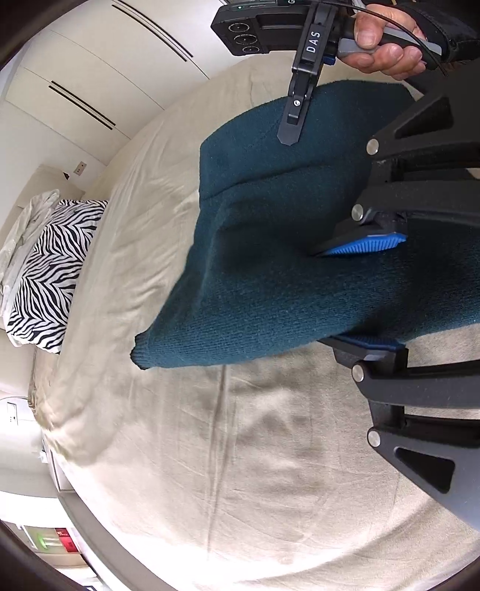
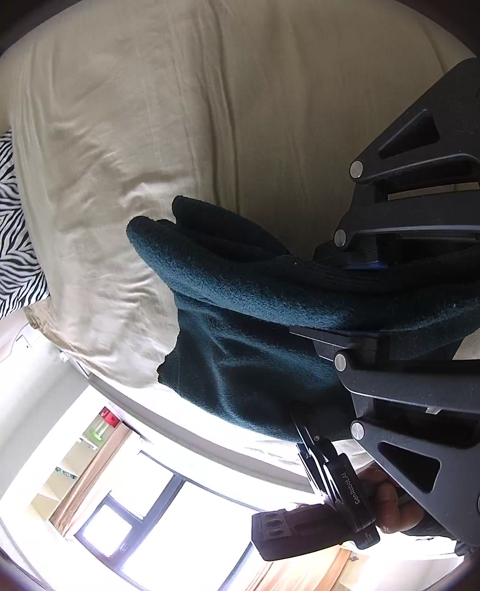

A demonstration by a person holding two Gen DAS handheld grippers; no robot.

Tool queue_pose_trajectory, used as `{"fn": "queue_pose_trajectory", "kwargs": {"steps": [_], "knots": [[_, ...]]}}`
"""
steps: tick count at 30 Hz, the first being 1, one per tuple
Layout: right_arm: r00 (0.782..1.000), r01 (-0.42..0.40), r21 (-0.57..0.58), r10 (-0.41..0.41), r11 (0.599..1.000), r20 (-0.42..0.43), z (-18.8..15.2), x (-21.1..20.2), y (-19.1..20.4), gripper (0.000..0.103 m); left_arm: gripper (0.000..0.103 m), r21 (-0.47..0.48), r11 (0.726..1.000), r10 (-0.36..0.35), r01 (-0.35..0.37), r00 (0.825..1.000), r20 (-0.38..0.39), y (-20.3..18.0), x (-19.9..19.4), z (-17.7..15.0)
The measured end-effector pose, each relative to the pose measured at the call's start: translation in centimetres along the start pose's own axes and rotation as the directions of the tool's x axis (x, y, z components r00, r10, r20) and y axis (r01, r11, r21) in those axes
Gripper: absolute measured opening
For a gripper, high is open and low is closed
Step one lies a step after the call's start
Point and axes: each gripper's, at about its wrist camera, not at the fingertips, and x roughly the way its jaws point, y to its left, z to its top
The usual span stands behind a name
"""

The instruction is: Fold small clothes

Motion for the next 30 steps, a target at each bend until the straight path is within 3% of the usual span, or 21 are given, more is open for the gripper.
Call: {"fn": "queue_pose_trajectory", "kwargs": {"steps": [4, 7, 9, 12, 15, 19, 24, 28, 30], "knots": [[0.999, -0.044, 0.116, 0.046, 0.992, -0.014, -0.1, 2.5, -5.2, 0.025, 0.055, -0.064, 0.997, -0.044, 0.045, 0.999, 0.014, 1.7, 1.0, -0.6], [0.990, -0.138, 0.212, 0.140, 0.967, 0.005, -1.1, 3.4, -8.2, 0.033, 0.057, -0.067, 0.997, -0.040, 0.042, 0.999, 0.030, 1.7, 0.6, -1.3], [0.987, -0.160, 0.233, 0.159, 0.959, 0.024, -1.3, 3.2, -8.7, 0.035, 0.057, -0.065, 0.997, -0.031, 0.033, 0.999, 0.035, 1.4, 0.2, -1.6], [0.994, -0.106, 0.233, 0.096, 0.967, 0.054, -1.1, 2.0, -8.7, 0.041, 0.057, -0.057, 0.998, 0.015, -0.012, 0.999, 0.050, 1.0, -1.0, -1.4], [0.994, -0.042, 0.235, 0.017, 0.971, 0.107, -1.0, -0.9, -8.5, 0.042, 0.055, -0.020, 0.994, 0.106, -0.104, 0.986, 0.131, -0.1, -3.7, -0.8], [0.985, -0.095, 0.192, 0.064, 0.977, 0.160, -0.2, -3.8, -7.0, 0.043, 0.055, 0.056, 0.994, 0.086, -0.097, 0.980, 0.182, -2.4, -5.3, 1.0], [0.980, -0.156, 0.083, 0.144, 0.984, 0.136, 2.6, -3.3, -2.8, 0.043, 0.055, 0.068, 0.993, 0.086, -0.098, 0.984, 0.157, -4.0, -2.2, 4.1], [0.983, -0.172, 0.102, 0.164, 0.980, 0.087, 5.2, 0.0, -2.2, 0.043, 0.055, 0.092, 0.987, 0.119, -0.130, 0.986, 0.113, -4.8, 1.0, 6.0], [0.989, -0.141, 0.126, 0.135, 0.982, 0.055, 6.2, 2.2, -2.7, 0.043, 0.055, 0.086, 0.987, 0.131, -0.136, 0.989, 0.063, -4.4, 3.5, 6.6]]}}
